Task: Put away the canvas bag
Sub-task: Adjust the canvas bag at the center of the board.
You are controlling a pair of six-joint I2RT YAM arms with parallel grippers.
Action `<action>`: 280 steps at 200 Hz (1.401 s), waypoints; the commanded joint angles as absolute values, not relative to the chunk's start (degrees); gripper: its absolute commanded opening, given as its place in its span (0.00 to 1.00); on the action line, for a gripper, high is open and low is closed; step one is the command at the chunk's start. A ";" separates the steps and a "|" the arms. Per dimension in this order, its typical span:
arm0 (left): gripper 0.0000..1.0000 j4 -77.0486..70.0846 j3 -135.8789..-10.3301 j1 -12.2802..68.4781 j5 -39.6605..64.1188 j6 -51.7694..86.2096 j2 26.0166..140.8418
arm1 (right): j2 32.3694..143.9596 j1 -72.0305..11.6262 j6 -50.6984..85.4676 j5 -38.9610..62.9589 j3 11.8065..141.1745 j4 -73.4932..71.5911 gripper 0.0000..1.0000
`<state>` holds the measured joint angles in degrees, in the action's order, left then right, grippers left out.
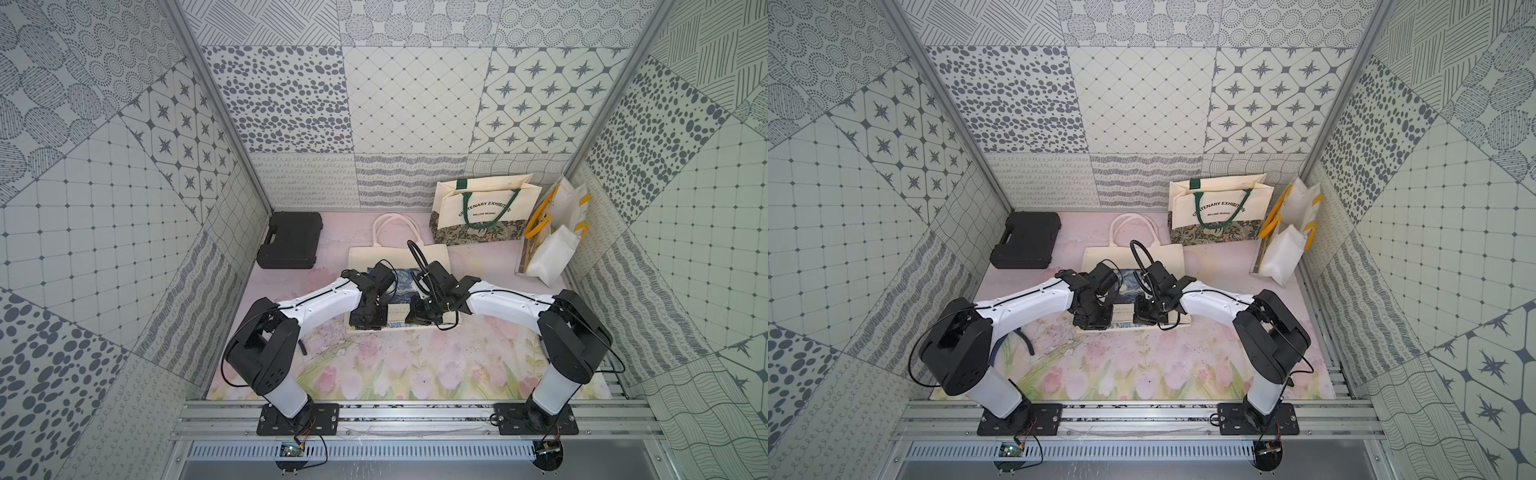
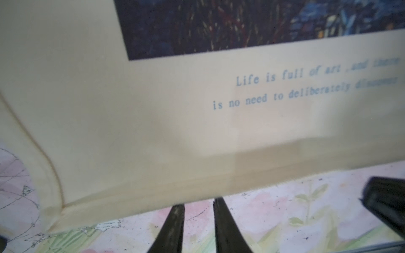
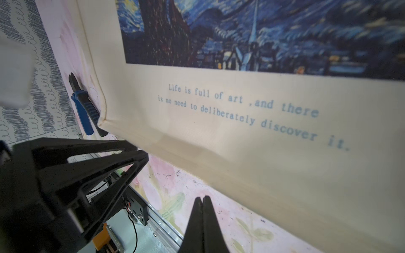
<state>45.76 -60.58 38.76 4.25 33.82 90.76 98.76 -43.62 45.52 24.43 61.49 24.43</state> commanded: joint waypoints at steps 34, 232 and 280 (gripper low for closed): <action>0.21 39.30 -58.20 39.15 13.54 33.46 79.65 | 99.75 -44.05 47.86 23.24 59.40 19.46 0.00; 0.08 27.57 -61.60 44.05 9.78 44.61 100.39 | 103.47 -43.23 57.81 21.01 55.13 12.28 0.00; 0.00 25.96 -59.51 43.67 9.63 48.51 103.37 | 104.88 -43.33 60.34 16.88 54.33 17.25 0.00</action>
